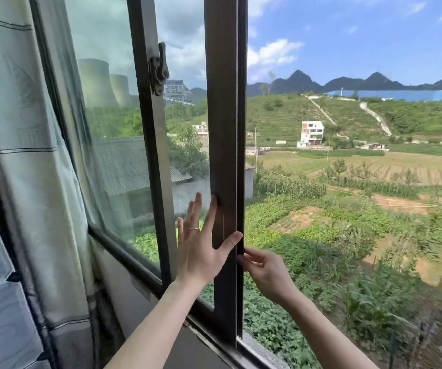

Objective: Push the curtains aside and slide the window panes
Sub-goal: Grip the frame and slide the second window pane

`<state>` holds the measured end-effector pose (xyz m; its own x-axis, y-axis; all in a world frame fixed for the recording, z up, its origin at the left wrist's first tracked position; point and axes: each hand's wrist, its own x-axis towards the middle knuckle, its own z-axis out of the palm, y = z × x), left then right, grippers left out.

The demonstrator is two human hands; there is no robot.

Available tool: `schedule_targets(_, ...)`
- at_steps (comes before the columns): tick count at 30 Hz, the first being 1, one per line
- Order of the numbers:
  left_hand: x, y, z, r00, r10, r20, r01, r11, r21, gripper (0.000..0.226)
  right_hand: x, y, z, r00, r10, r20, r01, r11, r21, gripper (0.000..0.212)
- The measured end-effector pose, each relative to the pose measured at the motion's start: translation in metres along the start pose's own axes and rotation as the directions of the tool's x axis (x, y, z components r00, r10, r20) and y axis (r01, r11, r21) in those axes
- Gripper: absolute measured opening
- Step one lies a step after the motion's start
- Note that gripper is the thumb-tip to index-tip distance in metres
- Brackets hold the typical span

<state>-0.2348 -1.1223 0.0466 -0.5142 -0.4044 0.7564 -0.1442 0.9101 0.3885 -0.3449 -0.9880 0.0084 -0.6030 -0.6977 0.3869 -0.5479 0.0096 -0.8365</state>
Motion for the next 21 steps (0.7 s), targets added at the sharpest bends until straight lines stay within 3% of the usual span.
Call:
schedule_targets(10,0.019,-0.064,-0.003,0.963,-0.095,-0.250,0.116,0.991,0.069,0.104,0.053,0.004,0.065,0.999,-0.017,-0.032,0.019,0.999,0.044,0.034)
schedule_targets(21,0.030,-0.098,0.004,0.955,-0.221,-0.196,0.204,0.974,-0.102,0.105,0.081,0.007,0.096,1.000,-0.009,-0.017,0.009,0.999,0.037,0.034)
